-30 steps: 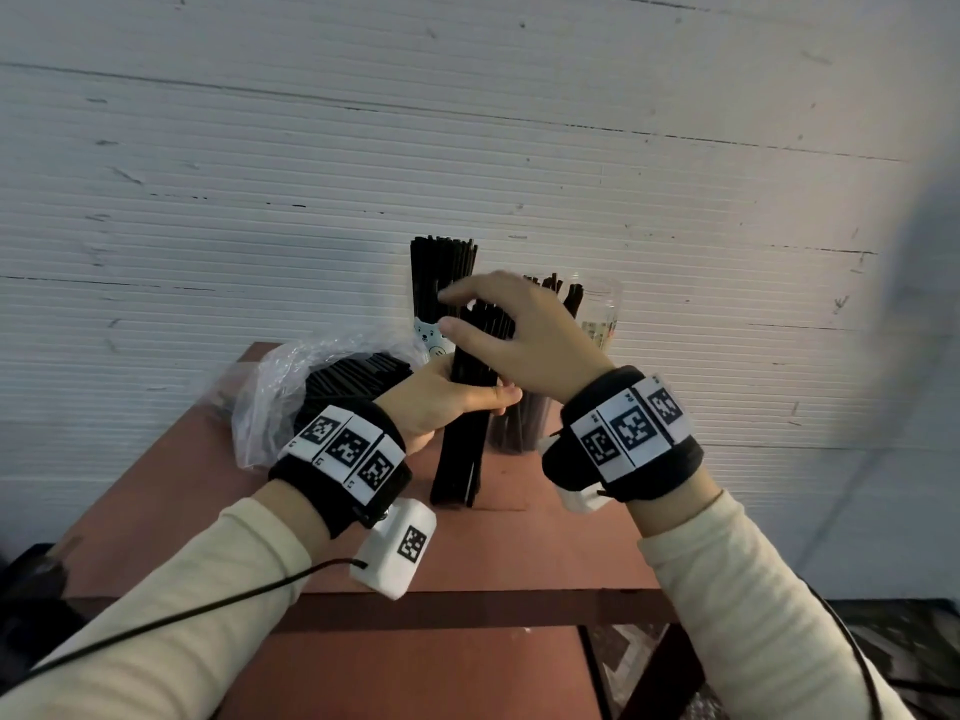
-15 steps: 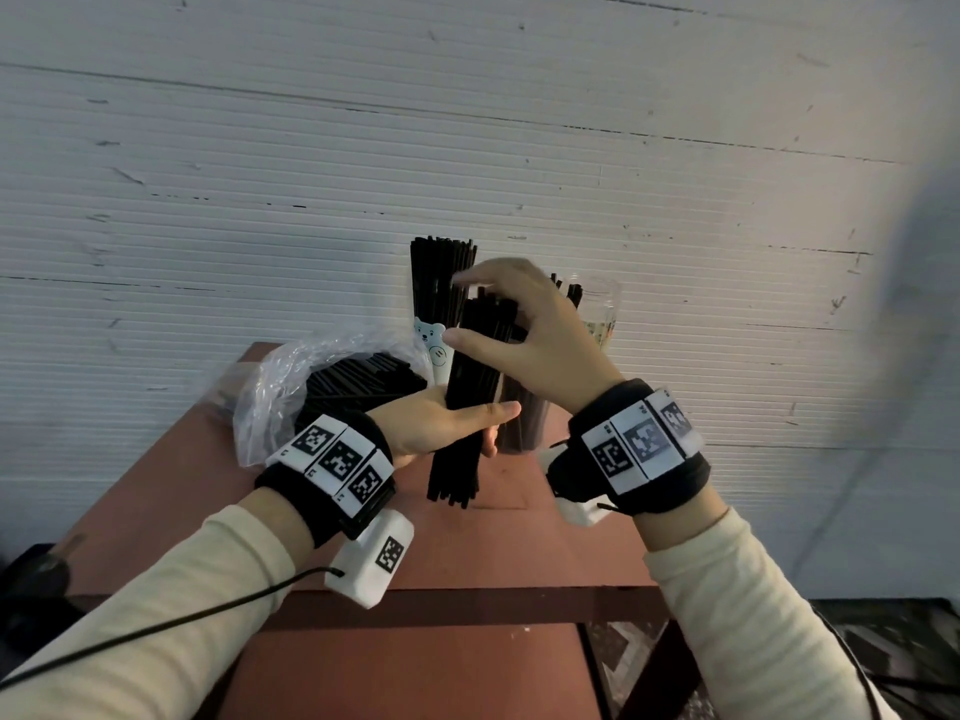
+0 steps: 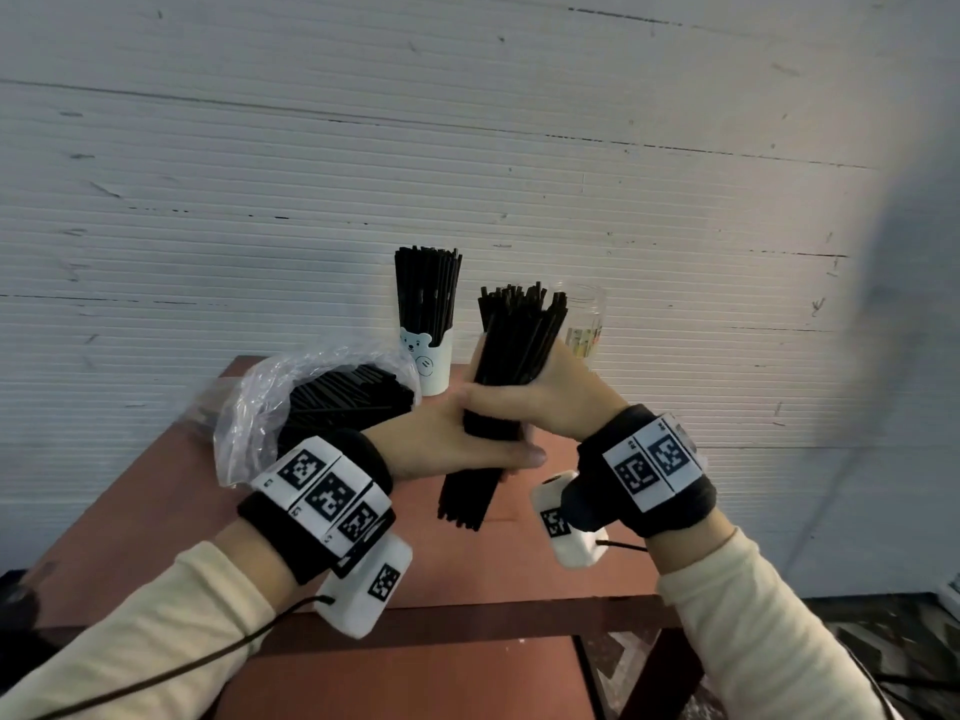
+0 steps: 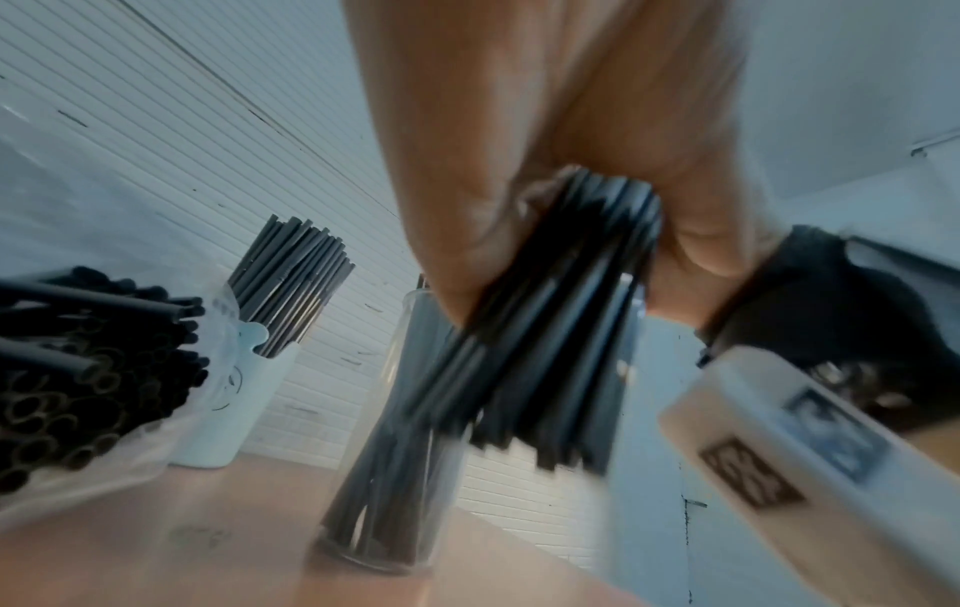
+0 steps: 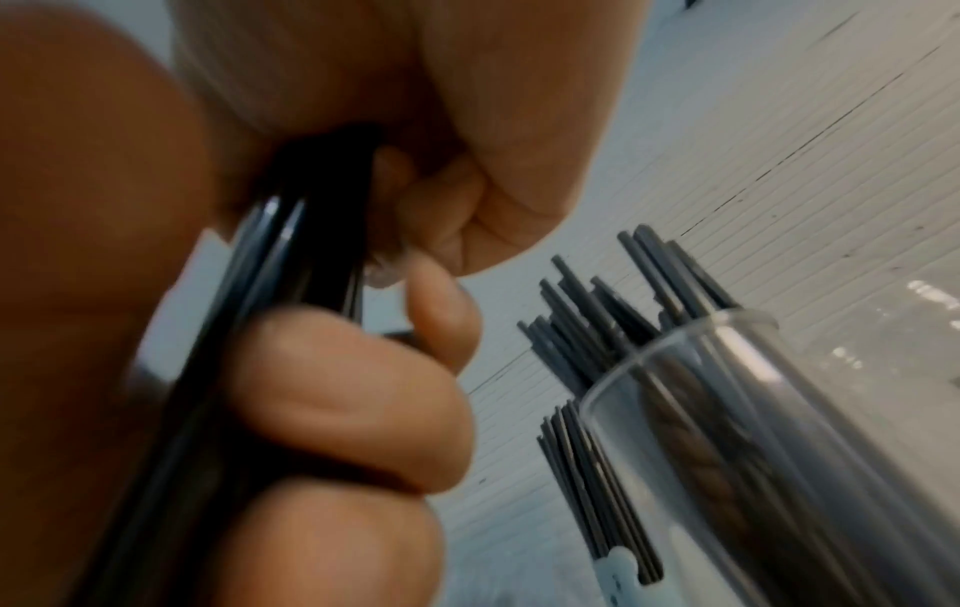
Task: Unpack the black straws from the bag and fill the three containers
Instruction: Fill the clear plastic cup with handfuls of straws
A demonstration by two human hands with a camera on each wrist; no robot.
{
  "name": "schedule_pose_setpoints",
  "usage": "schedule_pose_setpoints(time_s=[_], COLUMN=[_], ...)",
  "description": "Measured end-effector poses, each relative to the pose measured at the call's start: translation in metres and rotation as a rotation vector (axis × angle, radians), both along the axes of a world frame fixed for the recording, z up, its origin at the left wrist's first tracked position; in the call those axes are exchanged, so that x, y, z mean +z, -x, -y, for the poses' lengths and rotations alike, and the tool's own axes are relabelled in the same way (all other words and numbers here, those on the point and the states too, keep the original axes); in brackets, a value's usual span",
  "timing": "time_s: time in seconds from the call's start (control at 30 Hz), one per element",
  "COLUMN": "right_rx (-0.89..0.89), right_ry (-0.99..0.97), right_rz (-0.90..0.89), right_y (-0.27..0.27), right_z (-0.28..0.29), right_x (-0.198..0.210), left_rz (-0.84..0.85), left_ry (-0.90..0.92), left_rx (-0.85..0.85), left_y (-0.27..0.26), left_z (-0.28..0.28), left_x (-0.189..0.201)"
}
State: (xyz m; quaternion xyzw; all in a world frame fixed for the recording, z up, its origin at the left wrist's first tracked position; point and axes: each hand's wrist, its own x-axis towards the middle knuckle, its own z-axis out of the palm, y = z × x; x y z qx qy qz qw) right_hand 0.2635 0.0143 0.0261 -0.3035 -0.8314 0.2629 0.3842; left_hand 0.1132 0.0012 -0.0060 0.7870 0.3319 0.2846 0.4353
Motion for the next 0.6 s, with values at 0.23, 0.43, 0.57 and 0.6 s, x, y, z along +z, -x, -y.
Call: schedule_pose_setpoints(time_s=[0.23,0.43,0.57,0.6], right_rx=[-0.248,-0.354,-0.373,-0.384], right_ry=[-0.03,-0.003,0.021,0.023], right_rz=[-0.405,-0.501,-0.45,-0.43], right_y=[-0.037,-0.058,-0.062,-0.062], right_z=[-0.031,-0.069,-0.092,-0.097], right_x=[0.047,0.077,0.08,0.081], left_rz=[0.274,0.222,0.19,0.174], left_ry=[-0.083,0.009,0.024,0.014], left_rx=[0.53,0.522,0.508,0.502], left_y=[-0.019,-0.038,-0.039,-0.038], left_z=[-0.029,-0.073,-0.096,-0.1], left_x=[-0.004,0.002,0.003,0.002])
